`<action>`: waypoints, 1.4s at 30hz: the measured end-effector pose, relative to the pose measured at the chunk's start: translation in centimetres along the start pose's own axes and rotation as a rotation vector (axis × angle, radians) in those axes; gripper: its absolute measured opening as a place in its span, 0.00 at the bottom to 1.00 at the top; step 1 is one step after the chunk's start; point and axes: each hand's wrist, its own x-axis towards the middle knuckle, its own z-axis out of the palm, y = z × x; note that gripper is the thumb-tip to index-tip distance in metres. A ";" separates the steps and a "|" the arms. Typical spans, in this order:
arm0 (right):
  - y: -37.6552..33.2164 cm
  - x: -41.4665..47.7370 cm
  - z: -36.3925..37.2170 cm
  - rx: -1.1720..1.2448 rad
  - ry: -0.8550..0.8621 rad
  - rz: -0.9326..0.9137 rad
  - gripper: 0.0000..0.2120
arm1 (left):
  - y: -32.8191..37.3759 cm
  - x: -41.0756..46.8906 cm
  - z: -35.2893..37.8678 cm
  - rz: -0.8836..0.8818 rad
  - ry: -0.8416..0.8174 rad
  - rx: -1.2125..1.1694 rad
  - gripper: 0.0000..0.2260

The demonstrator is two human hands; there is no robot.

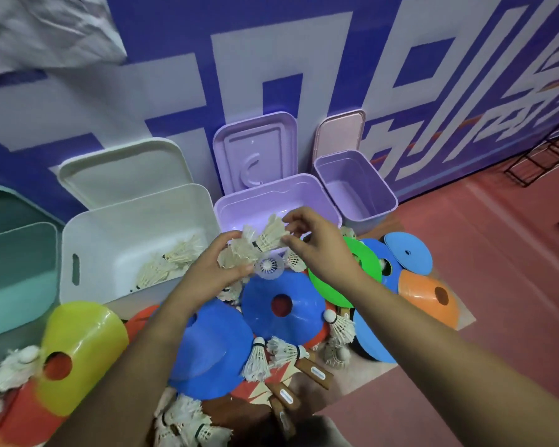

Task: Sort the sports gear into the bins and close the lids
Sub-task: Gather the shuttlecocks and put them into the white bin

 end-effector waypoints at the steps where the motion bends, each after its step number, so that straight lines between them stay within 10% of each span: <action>1: -0.3 0.6 1.1 -0.012 -0.041 -0.014 0.11 | 0.1 -0.2 -1.2 0.022 0.027 0.057 0.23; 8: -1.4 5.0 10.6 0.100 -0.234 0.087 0.06 | -2.2 -1.4 -10.6 0.006 0.123 0.368 0.29; 20: 0.9 10.2 21.3 -0.503 -0.326 0.023 0.14 | -10.0 3.3 -16.1 -0.229 0.117 0.588 0.32; 27: 0.7 4.9 14.8 -0.387 -0.234 -0.030 0.16 | -6.2 0.2 -11.3 0.086 0.273 0.366 0.14; 42: 8.8 -16.3 3.6 -0.498 0.040 0.398 0.12 | -9.6 -7.0 6.9 0.195 -0.290 0.546 0.11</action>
